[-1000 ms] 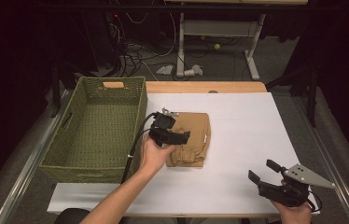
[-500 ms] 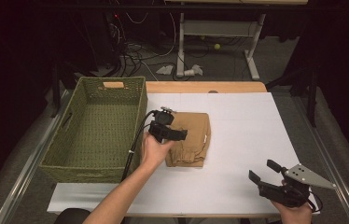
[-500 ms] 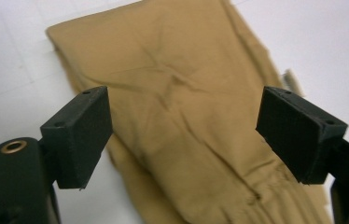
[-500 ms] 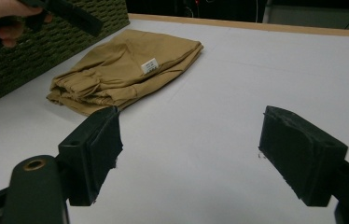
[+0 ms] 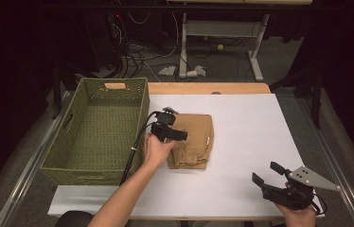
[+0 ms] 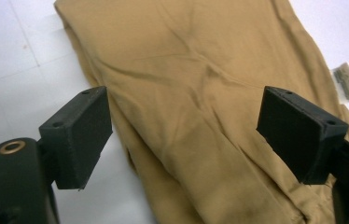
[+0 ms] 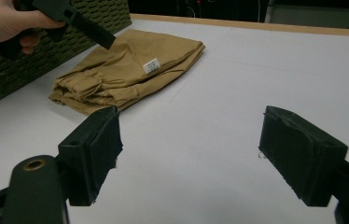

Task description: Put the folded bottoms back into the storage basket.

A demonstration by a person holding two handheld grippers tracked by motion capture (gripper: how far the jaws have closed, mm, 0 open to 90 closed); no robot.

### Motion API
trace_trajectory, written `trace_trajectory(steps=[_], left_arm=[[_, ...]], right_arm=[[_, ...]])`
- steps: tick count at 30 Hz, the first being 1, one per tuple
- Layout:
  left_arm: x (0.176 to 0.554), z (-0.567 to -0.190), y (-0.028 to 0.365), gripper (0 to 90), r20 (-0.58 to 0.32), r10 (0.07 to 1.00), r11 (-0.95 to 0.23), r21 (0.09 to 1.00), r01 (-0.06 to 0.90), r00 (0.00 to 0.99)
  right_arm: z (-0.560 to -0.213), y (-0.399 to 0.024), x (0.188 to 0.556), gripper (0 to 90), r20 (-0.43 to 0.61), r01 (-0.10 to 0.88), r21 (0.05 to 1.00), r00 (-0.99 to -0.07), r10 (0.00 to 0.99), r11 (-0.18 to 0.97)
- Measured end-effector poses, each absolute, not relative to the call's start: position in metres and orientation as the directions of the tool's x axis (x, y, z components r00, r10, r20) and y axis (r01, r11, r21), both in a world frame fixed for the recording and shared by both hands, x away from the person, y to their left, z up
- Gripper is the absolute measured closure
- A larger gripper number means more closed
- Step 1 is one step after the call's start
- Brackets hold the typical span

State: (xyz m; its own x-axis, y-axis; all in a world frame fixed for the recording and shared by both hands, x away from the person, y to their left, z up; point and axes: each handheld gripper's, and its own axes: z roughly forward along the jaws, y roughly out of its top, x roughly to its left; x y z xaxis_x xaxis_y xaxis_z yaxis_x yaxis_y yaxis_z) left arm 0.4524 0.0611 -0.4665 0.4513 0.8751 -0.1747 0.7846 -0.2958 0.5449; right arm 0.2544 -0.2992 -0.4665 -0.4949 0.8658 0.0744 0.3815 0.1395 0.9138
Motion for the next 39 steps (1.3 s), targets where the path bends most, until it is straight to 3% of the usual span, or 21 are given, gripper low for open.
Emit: trace_trajectory(steps=[23,39], left_arm=[[0.471,-0.492,0.06,15.1,-0.184,0.891,-0.297,0.454,0.84,0.415],[0.472,-0.494,0.045,19.5,-0.155,0.867,-0.378,0.417,0.827,0.474]], right_arm=[[-0.467,-0.299,0.255,21.9,0.076,0.384,0.913,-0.496,0.865,0.14],[-0.467,-0.299,0.256,22.0,0.076,0.391,0.908,-0.501,0.862,0.147]])
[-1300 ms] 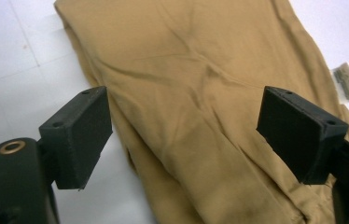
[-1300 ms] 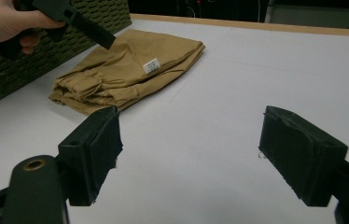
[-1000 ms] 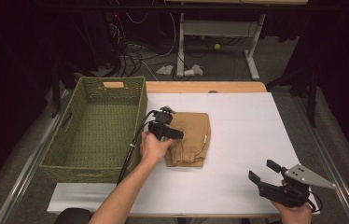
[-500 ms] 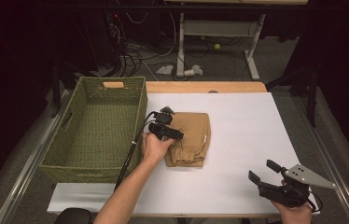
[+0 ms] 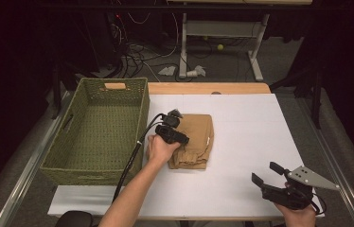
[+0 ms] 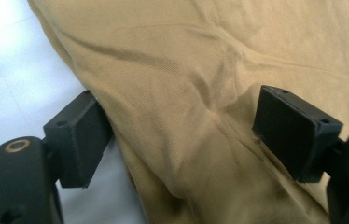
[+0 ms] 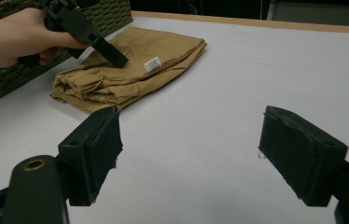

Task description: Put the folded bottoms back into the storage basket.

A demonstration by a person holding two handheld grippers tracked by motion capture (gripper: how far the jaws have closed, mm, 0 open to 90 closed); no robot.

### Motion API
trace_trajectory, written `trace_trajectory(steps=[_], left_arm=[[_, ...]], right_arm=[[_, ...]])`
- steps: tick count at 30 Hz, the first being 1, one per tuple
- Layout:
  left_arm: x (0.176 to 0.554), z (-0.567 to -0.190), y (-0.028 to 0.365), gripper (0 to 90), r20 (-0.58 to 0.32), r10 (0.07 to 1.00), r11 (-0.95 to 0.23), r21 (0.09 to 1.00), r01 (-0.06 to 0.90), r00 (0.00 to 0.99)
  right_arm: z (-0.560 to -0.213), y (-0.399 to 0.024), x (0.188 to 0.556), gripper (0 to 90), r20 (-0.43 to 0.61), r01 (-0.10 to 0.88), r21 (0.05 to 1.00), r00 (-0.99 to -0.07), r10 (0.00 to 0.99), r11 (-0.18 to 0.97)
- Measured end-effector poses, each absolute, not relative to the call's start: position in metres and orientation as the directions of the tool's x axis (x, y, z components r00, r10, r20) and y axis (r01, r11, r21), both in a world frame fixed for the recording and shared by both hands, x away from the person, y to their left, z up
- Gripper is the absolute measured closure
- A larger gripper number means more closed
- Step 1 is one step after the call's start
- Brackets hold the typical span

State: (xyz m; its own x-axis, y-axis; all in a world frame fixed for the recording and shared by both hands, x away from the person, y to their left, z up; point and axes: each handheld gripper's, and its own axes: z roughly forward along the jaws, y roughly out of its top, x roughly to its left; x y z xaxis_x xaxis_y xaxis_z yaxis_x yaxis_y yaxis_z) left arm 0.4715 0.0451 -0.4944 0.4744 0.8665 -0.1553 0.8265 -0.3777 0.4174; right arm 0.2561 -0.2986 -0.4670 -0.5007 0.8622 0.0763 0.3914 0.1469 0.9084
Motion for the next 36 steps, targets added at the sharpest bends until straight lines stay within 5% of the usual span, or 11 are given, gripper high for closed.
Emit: trace_trajectory(steps=[8,25,36], left_arm=[[0.469,-0.494,0.04,25.0,-0.121,0.861,-0.404,0.428,0.808,0.494],[0.461,-0.491,0.031,73.1,-0.191,0.807,-0.438,0.44,0.784,0.559],[0.46,-0.486,0.033,77.7,-0.207,0.791,-0.443,0.455,0.772,0.576]], right_arm=[[-0.467,-0.298,0.256,21.9,0.074,0.387,0.91,-0.503,0.861,0.148],[-0.467,-0.297,0.257,22.1,0.067,0.389,0.907,-0.509,0.858,0.161],[-0.467,-0.297,0.257,22.2,0.067,0.39,0.907,-0.511,0.857,0.162]])
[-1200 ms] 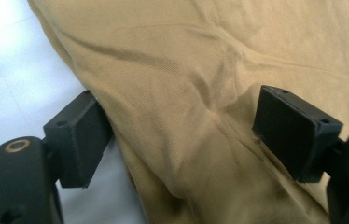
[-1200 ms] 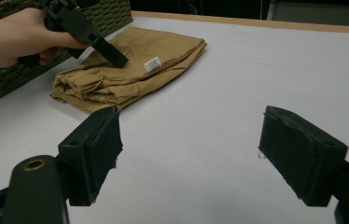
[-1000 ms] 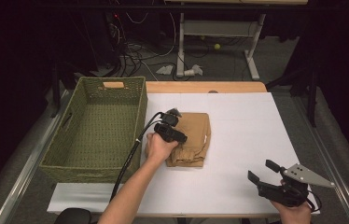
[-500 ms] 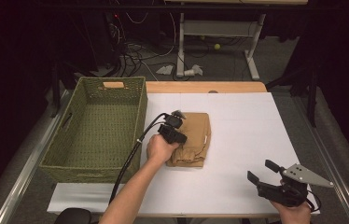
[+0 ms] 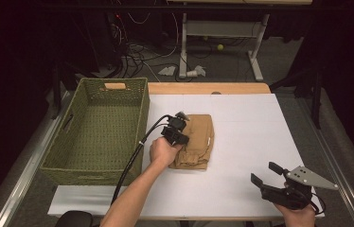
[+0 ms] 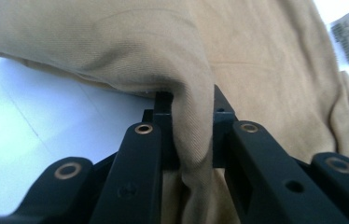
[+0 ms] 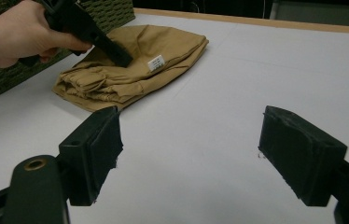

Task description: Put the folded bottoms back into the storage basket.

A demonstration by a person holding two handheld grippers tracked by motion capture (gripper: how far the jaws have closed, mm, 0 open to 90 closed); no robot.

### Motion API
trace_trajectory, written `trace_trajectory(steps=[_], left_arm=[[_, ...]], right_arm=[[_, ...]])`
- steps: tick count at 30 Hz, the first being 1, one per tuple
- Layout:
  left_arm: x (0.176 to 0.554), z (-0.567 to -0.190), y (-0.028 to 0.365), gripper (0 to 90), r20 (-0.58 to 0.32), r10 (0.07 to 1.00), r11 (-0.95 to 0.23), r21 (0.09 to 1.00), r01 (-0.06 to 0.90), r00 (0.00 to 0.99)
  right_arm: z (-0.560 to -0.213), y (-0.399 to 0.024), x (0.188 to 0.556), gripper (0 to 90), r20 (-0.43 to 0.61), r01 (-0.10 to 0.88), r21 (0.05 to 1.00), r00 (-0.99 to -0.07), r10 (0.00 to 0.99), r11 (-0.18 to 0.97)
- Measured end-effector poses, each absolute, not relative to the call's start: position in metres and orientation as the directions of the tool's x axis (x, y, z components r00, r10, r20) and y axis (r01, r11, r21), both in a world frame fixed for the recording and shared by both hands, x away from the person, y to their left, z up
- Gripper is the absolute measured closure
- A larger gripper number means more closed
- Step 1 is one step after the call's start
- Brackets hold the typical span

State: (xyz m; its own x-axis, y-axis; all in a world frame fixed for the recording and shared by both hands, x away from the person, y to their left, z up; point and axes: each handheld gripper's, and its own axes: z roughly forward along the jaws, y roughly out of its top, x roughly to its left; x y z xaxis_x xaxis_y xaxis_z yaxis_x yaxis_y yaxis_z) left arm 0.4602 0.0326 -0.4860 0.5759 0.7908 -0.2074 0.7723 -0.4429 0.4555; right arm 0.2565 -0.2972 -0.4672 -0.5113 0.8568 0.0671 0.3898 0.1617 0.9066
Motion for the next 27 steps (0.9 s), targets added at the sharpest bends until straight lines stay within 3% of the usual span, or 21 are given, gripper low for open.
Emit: trace_trajectory(steps=[27], left_arm=[[0.442,-0.439,0.034,78.0,-0.246,0.718,-0.449,0.551,0.703,0.651]], right_arm=[[-0.467,-0.297,0.256,22.2,0.066,0.386,0.908,-0.513,0.856,0.162]])
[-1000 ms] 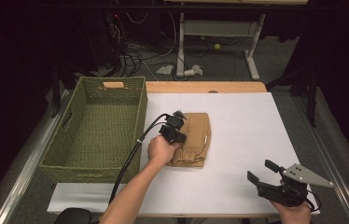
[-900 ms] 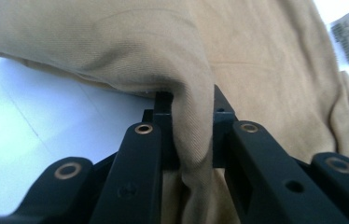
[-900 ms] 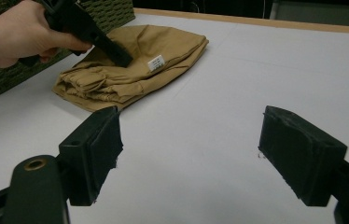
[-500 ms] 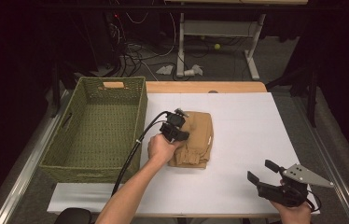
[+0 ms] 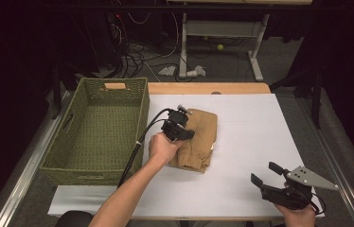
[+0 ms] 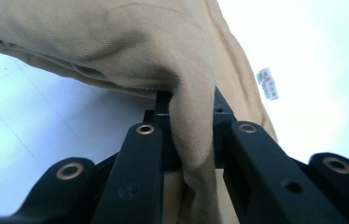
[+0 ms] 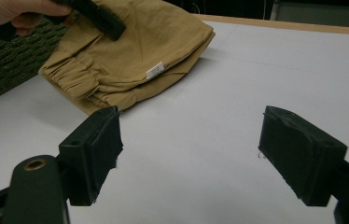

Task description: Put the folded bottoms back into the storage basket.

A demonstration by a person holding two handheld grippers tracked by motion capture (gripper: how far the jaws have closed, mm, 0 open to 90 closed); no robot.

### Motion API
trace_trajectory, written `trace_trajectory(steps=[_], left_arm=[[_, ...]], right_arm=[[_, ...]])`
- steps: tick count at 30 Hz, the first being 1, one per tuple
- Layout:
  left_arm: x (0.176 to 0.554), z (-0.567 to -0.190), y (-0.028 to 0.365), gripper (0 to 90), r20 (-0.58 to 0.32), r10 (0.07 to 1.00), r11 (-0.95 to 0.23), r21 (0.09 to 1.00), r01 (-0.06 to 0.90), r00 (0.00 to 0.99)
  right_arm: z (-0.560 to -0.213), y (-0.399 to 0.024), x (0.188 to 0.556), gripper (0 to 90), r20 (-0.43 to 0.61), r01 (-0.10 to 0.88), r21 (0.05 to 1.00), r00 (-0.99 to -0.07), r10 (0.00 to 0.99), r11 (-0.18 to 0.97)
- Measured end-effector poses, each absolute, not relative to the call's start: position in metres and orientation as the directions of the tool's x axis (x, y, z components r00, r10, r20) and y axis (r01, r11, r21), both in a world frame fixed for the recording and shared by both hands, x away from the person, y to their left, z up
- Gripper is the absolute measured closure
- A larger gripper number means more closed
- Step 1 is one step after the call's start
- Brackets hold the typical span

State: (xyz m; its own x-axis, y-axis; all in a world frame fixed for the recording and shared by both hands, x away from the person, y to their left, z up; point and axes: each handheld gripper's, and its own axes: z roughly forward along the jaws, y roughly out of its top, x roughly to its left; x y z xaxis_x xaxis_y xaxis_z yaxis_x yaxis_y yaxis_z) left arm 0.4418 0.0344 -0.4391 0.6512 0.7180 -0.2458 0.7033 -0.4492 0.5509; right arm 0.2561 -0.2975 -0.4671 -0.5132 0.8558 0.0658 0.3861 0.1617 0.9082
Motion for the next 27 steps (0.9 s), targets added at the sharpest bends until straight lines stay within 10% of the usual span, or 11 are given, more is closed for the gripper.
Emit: trace_trajectory(steps=[27], left_arm=[[0.43,-0.412,0.046,77.9,-0.287,0.661,-0.432,0.61,0.664,0.694]], right_arm=[[-0.467,-0.298,0.256,22.1,0.067,0.386,0.909,-0.511,0.857,0.159]])
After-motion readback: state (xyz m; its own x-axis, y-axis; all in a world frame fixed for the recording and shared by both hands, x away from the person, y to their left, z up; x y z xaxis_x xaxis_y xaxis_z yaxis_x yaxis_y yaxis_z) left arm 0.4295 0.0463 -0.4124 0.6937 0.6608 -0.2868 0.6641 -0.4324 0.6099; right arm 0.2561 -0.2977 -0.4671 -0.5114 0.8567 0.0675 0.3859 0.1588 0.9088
